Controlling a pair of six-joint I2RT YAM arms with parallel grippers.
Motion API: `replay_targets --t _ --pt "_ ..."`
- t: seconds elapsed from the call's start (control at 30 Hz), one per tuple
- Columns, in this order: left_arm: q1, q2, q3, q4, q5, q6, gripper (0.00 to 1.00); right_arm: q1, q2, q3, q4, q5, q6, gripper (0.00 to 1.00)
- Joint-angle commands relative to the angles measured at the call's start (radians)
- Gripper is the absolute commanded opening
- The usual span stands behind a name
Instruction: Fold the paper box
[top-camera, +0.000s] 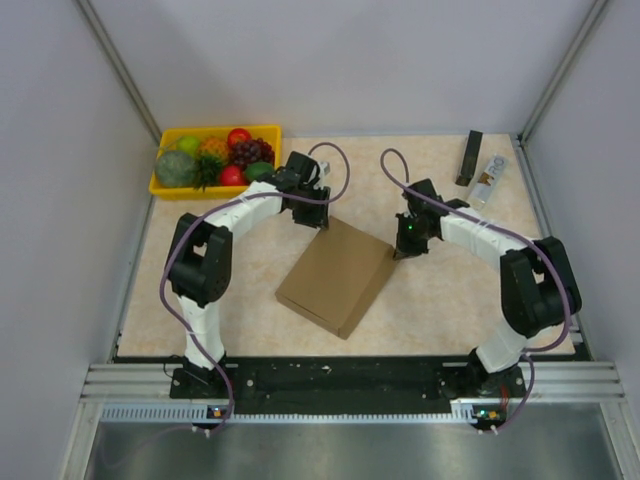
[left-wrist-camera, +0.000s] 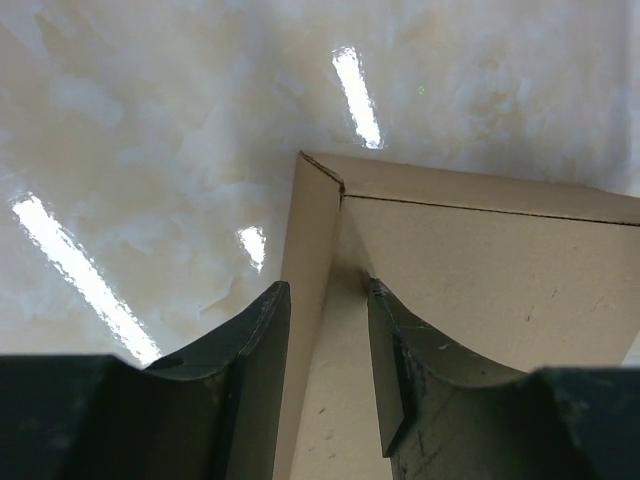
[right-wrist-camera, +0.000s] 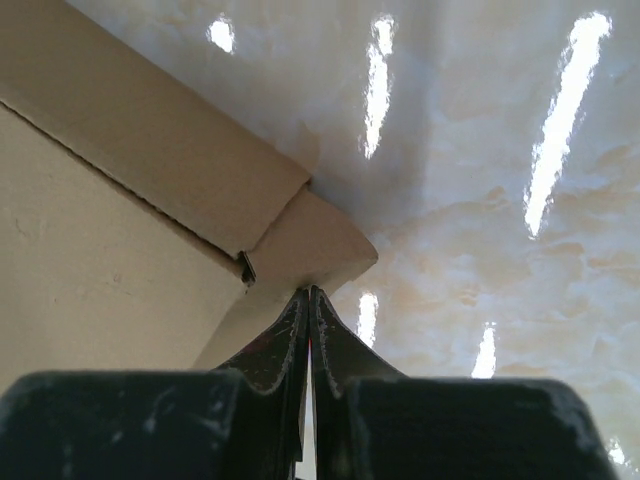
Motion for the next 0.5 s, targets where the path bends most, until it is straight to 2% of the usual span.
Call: replay_targets --t 0.0,0.27,0.47 --pt "-0.016 0.025 -0.003 0.028 0.042 -0.004 0.41 0.008 0.028 -0.017 0.145 -0.033 0.05 0.0" --pt "-0.051 0.067 0.026 0.028 0.083 -0.016 0.39 0.043 0.106 -0.074 0.429 -0.121 0.073 0.0" --pt "-0.07 0.079 0.026 0.031 0.123 -0.028 0.38 0.061 0.049 -0.135 0.654 -0.155 0.086 0.0"
